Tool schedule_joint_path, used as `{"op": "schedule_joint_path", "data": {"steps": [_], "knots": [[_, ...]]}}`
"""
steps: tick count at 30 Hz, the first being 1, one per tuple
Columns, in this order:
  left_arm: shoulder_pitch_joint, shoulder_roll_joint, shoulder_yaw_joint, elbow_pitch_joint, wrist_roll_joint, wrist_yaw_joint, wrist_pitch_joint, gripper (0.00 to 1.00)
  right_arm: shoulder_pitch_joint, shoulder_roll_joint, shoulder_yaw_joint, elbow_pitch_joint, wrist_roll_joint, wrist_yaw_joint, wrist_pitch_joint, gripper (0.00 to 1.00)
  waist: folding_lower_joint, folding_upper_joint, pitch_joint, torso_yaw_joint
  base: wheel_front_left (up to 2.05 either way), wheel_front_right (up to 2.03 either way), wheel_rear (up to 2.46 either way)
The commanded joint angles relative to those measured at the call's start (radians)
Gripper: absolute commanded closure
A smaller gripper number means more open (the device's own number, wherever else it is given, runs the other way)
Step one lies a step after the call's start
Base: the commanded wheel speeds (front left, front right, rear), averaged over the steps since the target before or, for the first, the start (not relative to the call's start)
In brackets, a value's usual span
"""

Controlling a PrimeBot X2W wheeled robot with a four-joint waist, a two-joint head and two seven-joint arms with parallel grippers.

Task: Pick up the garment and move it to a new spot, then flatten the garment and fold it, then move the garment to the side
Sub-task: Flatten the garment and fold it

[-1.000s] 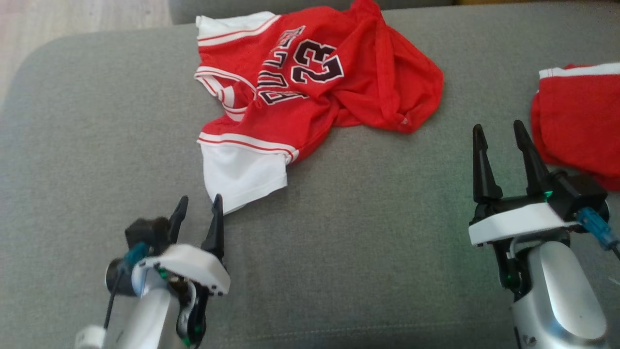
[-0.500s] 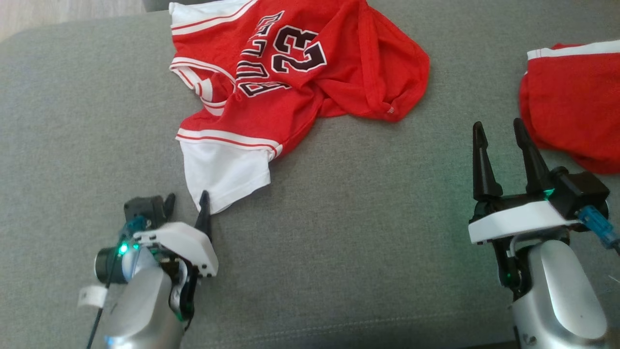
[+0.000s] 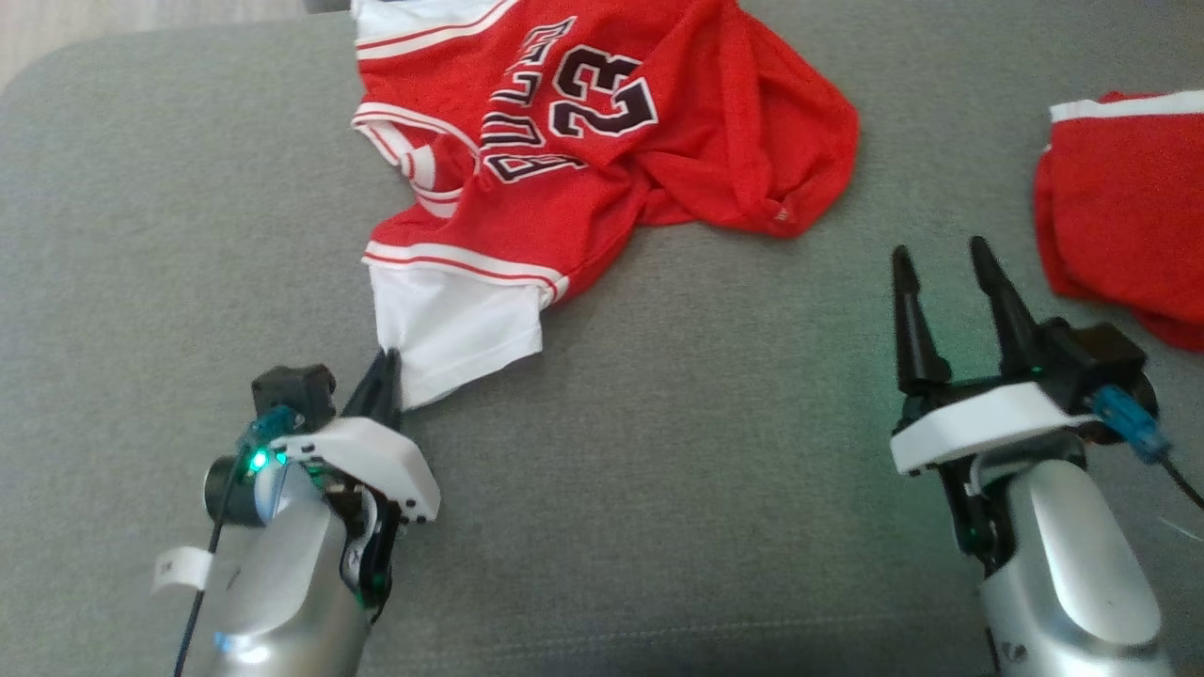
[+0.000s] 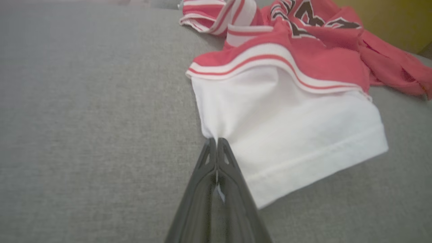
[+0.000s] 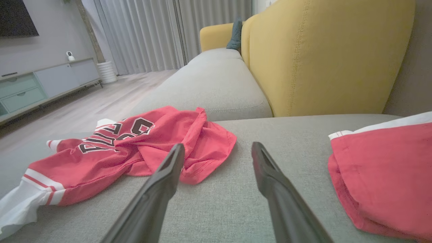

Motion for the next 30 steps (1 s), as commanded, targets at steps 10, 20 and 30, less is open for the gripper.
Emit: {"op": "schedule_joint_path", "data": {"steps": [10, 20, 30], "knots": [[0.007, 0.006, 0.032, -0.311, -0.004, 0.004, -0.036, 1.00, -0.166, 0.002, 0.056, 0.174, -0.207, -0.001, 0.048, 0.00, 0.0000, 0.0000, 0.030, 0.113, 0.00, 0.00, 0.00], [0.032, 0.004, -0.015, -0.401, -0.012, 0.001, -0.036, 1.00, -0.289, 0.002, -0.025, 0.360, -0.426, -0.001, 0.044, 0.00, 0.0000, 0.0000, 0.062, 0.163, 0.00, 0.00, 0.00], [0.035, 0.004, -0.033, -0.425, -0.024, 0.006, -0.036, 1.00, -0.359, 0.002, -0.137, 0.451, -0.539, -0.001, 0.005, 0.00, 0.0000, 0.0000, 0.081, 0.180, 0.00, 0.00, 0.00]]}}
